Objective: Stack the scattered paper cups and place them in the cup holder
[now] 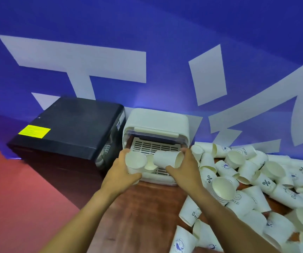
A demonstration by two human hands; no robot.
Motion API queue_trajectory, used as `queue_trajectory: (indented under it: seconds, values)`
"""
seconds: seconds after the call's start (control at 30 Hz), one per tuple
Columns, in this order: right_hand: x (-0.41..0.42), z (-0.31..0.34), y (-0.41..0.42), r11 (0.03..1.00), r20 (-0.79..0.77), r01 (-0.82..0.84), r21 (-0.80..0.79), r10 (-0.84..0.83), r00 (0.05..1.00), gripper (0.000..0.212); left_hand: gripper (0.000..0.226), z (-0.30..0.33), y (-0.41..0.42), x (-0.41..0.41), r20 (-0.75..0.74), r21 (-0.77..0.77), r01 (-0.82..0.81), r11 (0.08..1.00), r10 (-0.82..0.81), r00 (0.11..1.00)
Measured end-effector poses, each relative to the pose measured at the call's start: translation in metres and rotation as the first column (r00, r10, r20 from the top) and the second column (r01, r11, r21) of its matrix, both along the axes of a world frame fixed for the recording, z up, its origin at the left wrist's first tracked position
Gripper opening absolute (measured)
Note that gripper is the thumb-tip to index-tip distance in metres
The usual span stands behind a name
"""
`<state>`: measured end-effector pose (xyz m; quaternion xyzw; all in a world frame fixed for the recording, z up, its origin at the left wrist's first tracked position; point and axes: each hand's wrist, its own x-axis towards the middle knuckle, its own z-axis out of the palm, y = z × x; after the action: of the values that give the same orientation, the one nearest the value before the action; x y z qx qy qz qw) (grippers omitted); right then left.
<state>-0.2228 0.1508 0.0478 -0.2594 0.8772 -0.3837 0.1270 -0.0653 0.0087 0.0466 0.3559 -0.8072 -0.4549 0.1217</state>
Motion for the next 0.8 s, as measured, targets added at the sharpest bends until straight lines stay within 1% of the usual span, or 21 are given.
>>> queue_trajectory:
  seconds: [0.1, 0.17, 0.23, 0.3, 0.43, 0.53, 0.63, 0.7, 0.8]
  values:
    - [0.001, 0.001, -0.009, 0.999, -0.022, -0.022, 0.047, 0.023, 0.999, 0.075, 0.069, 0.0, -0.01, 0.0, 0.015, -0.026, -0.026, 0.999, 0.027, 1.0]
    - [0.002, 0.001, -0.011, 0.997, -0.024, -0.039, 0.068, 0.04, 0.999, 0.074, 0.071, -0.001, -0.017, 0.0, 0.052, -0.074, -0.052, 0.996, 0.056, 0.997]
    - [0.003, 0.002, -0.012, 0.996, -0.019, -0.055, 0.076, 0.056, 0.998, 0.073, 0.072, -0.001, -0.022, -0.002, 0.036, -0.076, -0.081, 0.994, 0.084, 0.996]
    - [0.001, 0.002, -0.015, 0.995, -0.001, -0.066, 0.071, 0.067, 0.998, 0.074, 0.069, 0.002, -0.026, -0.008, 0.005, -0.053, -0.099, 0.994, 0.1, 0.995]
    - [0.002, -0.003, -0.028, 0.991, 0.042, -0.123, 0.054, 0.12, 0.992, 0.074, 0.064, 0.001, -0.035, -0.024, 0.004, -0.071, -0.067, 0.995, 0.067, 0.998]
    - [0.005, -0.01, -0.04, 0.991, 0.048, -0.127, 0.051, 0.124, 0.991, 0.076, 0.06, -0.001, -0.039, -0.034, -0.015, -0.058, -0.064, 0.996, 0.063, 0.998]
    - [0.007, -0.015, -0.051, 0.991, 0.045, -0.123, 0.048, 0.121, 0.992, 0.079, 0.063, -0.003, -0.044, -0.038, 0.015, -0.069, -0.066, 0.995, 0.067, 0.998]
    - [0.006, -0.018, -0.057, 0.992, 0.039, -0.117, 0.043, 0.116, 0.993, 0.08, 0.069, -0.007, -0.048, -0.039, 0.048, -0.097, -0.073, 0.993, 0.078, 0.996]
    - [0.005, -0.024, -0.066, 0.991, 0.031, -0.116, 0.066, 0.114, 0.993, 0.076, 0.079, -0.015, -0.049, -0.04, 0.109, -0.148, -0.036, 0.988, 0.053, 0.993]
